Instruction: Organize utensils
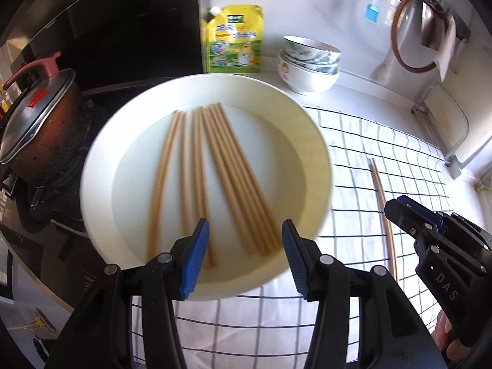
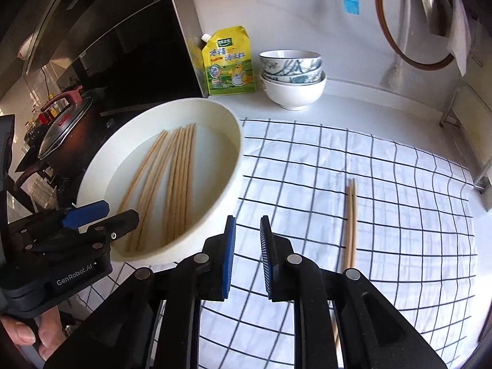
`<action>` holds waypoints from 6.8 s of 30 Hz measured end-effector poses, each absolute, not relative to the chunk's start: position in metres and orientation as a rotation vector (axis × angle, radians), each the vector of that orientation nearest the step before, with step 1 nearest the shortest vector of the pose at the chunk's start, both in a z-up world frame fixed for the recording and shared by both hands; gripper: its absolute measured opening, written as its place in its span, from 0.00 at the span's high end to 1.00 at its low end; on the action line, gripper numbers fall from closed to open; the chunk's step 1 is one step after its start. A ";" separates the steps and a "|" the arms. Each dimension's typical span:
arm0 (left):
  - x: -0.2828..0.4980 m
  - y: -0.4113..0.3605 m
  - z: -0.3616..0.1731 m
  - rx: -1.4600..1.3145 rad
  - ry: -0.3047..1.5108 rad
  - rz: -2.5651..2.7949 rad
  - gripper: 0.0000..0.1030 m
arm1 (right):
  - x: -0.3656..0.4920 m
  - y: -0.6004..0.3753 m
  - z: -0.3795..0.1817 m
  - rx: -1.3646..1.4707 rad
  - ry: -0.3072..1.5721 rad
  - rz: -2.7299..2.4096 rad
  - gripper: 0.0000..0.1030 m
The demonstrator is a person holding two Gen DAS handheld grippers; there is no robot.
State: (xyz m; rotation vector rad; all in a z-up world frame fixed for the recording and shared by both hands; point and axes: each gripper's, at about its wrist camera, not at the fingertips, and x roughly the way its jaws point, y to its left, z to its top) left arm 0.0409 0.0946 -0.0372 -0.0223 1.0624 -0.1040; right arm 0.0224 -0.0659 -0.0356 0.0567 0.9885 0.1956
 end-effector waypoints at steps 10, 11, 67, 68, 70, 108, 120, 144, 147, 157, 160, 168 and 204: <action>0.024 0.033 -0.045 0.000 1.092 -0.198 0.53 | -0.004 -0.141 -0.056 0.107 1.038 0.082 0.80; 0.022 0.028 -0.046 0.006 1.095 -0.204 0.53 | -0.006 -0.146 -0.059 0.108 1.042 0.075 0.79; 0.020 -0.057 -0.087 0.053 1.120 -0.196 0.16 | -0.015 -0.208 -0.130 0.029 1.096 0.069 0.94; 0.021 -0.061 -0.089 0.059 1.118 -0.198 0.16 | -0.017 -0.214 -0.129 0.033 1.095 0.059 0.94; 0.024 -0.071 -0.095 0.065 1.117 -0.199 0.16 | -0.021 -0.226 -0.129 0.045 1.093 0.039 0.94; 0.040 -0.101 -0.131 0.031 1.196 -0.224 0.93 | 0.003 -0.240 -0.127 0.066 1.067 0.066 0.94; 0.040 -0.016 -0.045 -0.012 1.060 -0.181 0.93 | 0.014 -0.181 -0.051 0.102 0.969 0.170 0.94; 0.116 0.183 -0.058 -0.110 1.071 0.019 0.93 | 0.125 0.055 -0.061 -0.012 1.040 0.413 0.94; 0.123 0.186 -0.072 -0.100 1.106 0.018 0.93 | 0.131 0.056 -0.077 0.000 1.086 0.388 0.94; 0.124 0.192 -0.082 -0.149 1.131 0.004 0.81 | 0.129 0.052 -0.087 -0.002 1.093 0.343 0.93; 0.119 0.197 -0.075 -0.172 1.116 0.026 0.54 | 0.124 0.049 -0.082 0.004 1.076 0.342 0.84; 0.100 0.196 -0.054 -0.149 1.065 0.061 0.38 | 0.108 0.036 -0.063 0.000 1.043 0.342 0.77; 0.053 0.189 -0.008 -0.129 0.993 0.084 0.34 | 0.063 0.027 -0.011 -0.059 0.948 0.359 0.66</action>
